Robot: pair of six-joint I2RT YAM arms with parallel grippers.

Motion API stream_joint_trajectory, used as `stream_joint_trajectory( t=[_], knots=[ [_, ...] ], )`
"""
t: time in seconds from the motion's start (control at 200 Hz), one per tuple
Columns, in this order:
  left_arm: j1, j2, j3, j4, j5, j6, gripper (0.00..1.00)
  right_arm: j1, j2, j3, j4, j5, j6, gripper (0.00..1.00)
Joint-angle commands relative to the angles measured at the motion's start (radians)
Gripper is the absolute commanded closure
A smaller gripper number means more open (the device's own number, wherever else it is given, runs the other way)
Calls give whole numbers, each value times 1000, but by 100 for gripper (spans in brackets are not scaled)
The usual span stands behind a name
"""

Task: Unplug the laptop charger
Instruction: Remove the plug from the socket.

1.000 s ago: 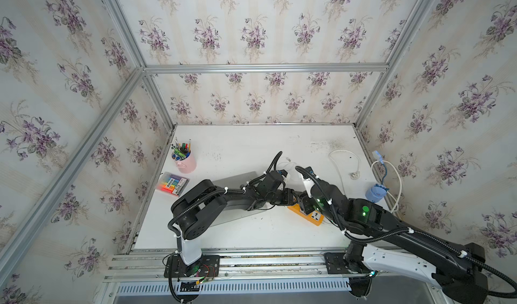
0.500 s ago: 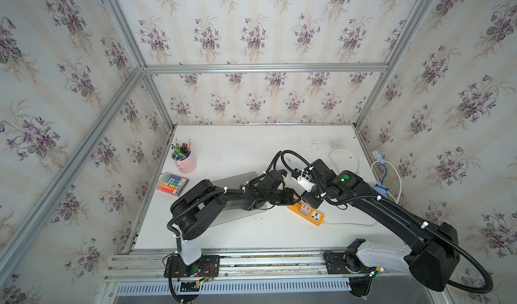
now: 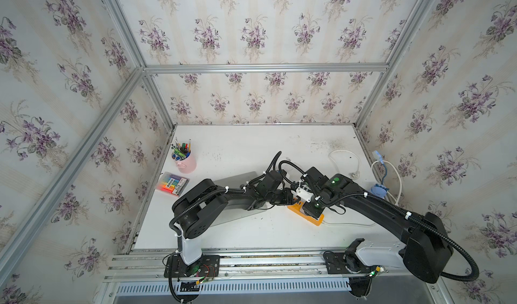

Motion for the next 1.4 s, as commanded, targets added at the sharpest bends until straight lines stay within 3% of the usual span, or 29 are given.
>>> stream_joint_trajectory(
  t=[0.0, 0.644, 0.829, 1.029, 1.394],
  knots=[
    [2, 0, -4, 43, 7, -16, 46, 1, 4, 14, 15, 47, -15, 52],
    [3, 64, -38, 179, 57, -107, 49, 2, 100, 33, 8, -9, -36, 58],
    [3, 69, -65, 195, 50, -116, 49, 2, 108, 36, -1, -40, -45, 72],
    [4, 72, -82, 206, 38, -119, 49, 3, 107, 45, -15, -74, -57, 100],
    [3, 113, -83, 200, 13, -132, 49, 15, 20, 139, -40, -10, -40, 100]
  ],
)
